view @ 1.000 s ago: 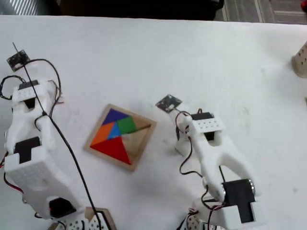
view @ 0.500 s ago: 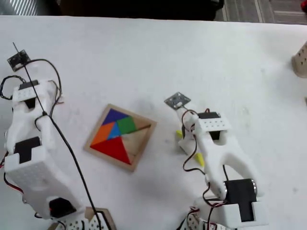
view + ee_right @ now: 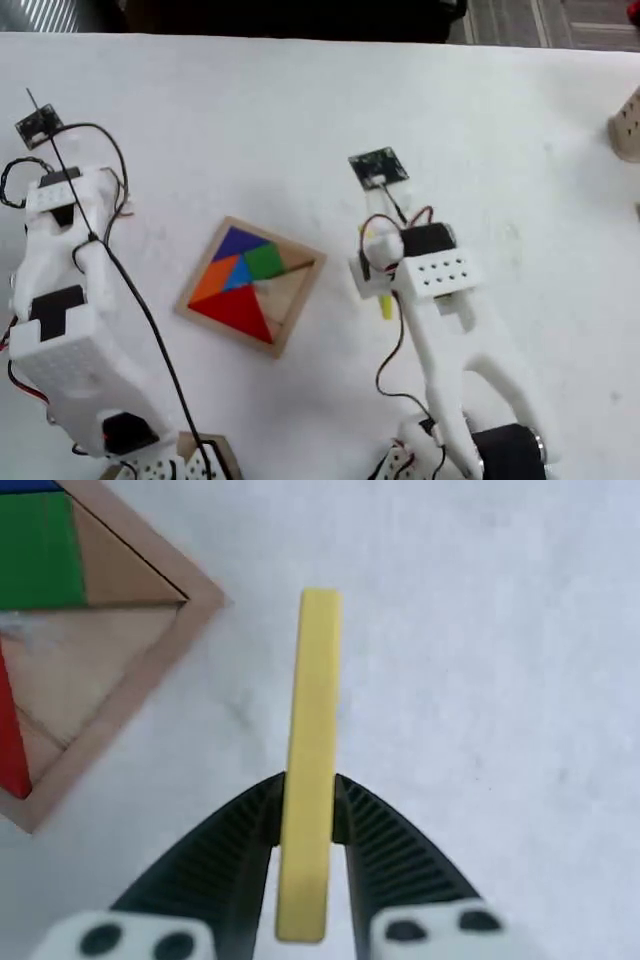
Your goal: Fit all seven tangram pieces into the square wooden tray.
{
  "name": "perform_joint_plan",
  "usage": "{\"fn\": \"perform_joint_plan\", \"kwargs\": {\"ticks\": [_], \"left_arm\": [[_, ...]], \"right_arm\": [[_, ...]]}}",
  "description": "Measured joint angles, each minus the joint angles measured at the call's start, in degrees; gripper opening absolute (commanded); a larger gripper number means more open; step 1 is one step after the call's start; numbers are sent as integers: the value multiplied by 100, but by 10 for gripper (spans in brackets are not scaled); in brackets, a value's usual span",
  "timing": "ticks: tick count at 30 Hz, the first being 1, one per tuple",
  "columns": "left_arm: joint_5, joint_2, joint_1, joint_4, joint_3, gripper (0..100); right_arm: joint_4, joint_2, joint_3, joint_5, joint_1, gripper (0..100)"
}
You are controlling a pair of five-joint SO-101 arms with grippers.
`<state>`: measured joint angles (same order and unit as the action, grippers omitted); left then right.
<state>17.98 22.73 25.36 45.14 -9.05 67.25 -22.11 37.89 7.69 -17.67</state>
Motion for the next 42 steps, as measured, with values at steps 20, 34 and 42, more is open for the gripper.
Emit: {"fn": "perform_joint_plan", "kwargs": {"ticks": [20, 34, 42], "left_arm": [[-2875, 0, -1424, 1284, 0, 22], [-3068, -1160, -2215, 1811, -1908, 21], [-2690, -2796, -2796, 1081, -3859, 22]], "right_arm": [[-633, 527, 527, -167, 536, 17], [-958, -114, 985, 26, 545, 17], [-958, -114, 985, 26, 536, 17]]}}
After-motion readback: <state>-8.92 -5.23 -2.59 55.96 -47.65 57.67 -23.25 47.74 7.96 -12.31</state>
